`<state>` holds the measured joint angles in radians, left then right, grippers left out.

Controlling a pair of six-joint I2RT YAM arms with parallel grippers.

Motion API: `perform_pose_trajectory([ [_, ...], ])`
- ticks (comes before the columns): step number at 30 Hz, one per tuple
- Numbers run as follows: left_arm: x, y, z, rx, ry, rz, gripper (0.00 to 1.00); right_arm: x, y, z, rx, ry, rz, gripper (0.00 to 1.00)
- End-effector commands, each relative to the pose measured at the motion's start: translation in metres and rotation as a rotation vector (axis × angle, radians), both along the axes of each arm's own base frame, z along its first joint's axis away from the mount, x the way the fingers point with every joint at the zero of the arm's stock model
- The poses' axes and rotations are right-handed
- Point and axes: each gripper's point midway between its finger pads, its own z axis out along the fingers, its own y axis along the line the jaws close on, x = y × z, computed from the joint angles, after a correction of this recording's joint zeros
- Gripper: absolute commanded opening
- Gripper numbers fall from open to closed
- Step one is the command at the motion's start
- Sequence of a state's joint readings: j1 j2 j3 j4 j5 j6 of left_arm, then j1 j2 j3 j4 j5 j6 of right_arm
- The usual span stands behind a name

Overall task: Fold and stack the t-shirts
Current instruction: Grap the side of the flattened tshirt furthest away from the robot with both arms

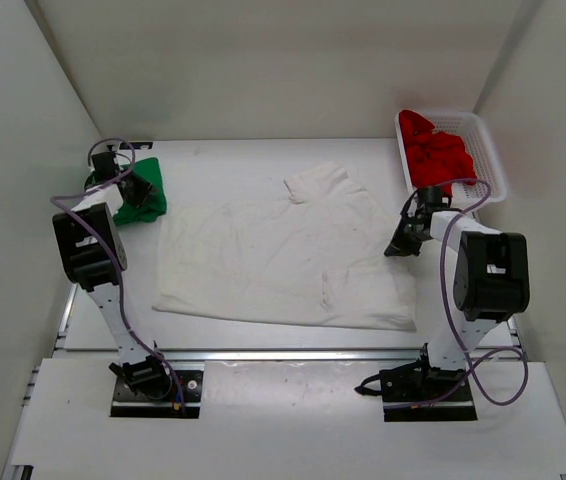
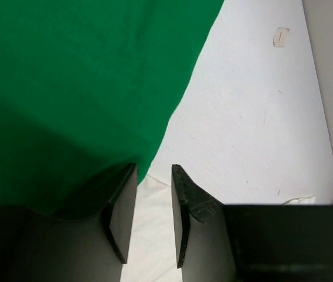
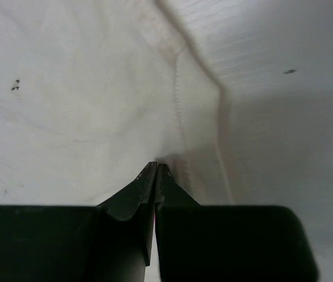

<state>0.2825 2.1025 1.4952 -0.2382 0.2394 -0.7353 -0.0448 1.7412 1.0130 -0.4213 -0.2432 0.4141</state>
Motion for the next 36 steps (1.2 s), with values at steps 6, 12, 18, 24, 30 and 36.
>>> perform_pose_trajectory([
  [6,-0.001,-0.049,0.057,0.241,-0.078,-0.137,0.42,0.037,0.036,0.103,0.001,-0.321,0.132,0.01],
  [12,0.006,-0.065,0.038,0.373,0.046,-0.216,0.47,0.073,0.078,0.157,0.092,-0.481,0.249,0.05],
  [18,0.017,-0.026,0.022,0.272,0.108,-0.150,0.45,0.085,0.089,0.115,-0.020,-0.407,0.283,0.15],
  [24,0.008,0.000,0.031,0.174,0.048,-0.073,0.47,0.096,0.086,0.064,-0.240,-0.290,0.380,0.29],
  [30,0.018,-0.068,0.072,0.254,-0.084,-0.188,0.48,0.101,0.074,0.017,-0.449,-0.114,0.496,0.00],
  [36,0.020,-0.092,0.068,0.238,-0.083,-0.236,0.50,0.075,0.033,-0.009,-0.472,0.004,0.418,0.00],
])
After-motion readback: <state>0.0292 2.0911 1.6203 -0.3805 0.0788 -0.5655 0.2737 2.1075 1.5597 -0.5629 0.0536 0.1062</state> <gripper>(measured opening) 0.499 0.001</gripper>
